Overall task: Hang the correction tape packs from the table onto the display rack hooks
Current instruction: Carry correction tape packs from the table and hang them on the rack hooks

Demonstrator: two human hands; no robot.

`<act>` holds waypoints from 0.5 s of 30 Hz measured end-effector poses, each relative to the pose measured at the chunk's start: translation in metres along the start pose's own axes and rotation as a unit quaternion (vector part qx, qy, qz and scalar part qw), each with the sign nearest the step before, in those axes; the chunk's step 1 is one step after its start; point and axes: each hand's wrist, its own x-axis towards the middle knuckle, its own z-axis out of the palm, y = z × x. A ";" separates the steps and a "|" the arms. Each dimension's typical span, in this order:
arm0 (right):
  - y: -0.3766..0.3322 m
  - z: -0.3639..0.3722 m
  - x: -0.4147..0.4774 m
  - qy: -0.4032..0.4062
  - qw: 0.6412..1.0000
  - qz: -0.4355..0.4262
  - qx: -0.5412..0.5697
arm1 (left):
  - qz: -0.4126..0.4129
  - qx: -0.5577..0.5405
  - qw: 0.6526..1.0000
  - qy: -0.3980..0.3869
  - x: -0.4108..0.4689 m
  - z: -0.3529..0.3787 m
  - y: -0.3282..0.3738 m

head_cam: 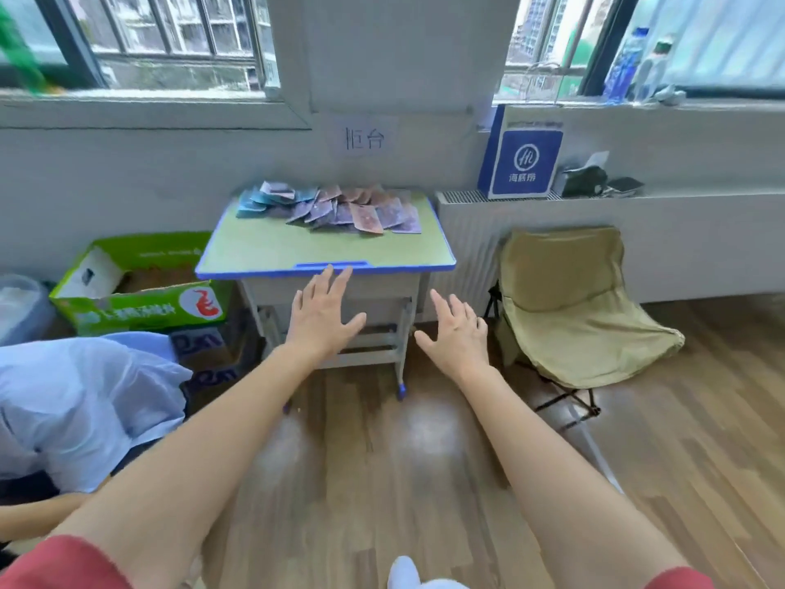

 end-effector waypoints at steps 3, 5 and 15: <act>-0.004 -0.007 0.061 0.007 1.000 -0.023 0.009 | -0.020 -0.009 1.000 0.013 0.051 0.000 -0.002; -0.007 -0.010 0.098 0.009 0.999 -0.035 0.017 | -0.034 -0.017 0.999 0.019 0.080 0.002 -0.007; -0.033 0.010 0.253 -0.024 0.996 -0.035 0.074 | -0.083 -0.038 0.995 0.026 0.221 0.017 -0.068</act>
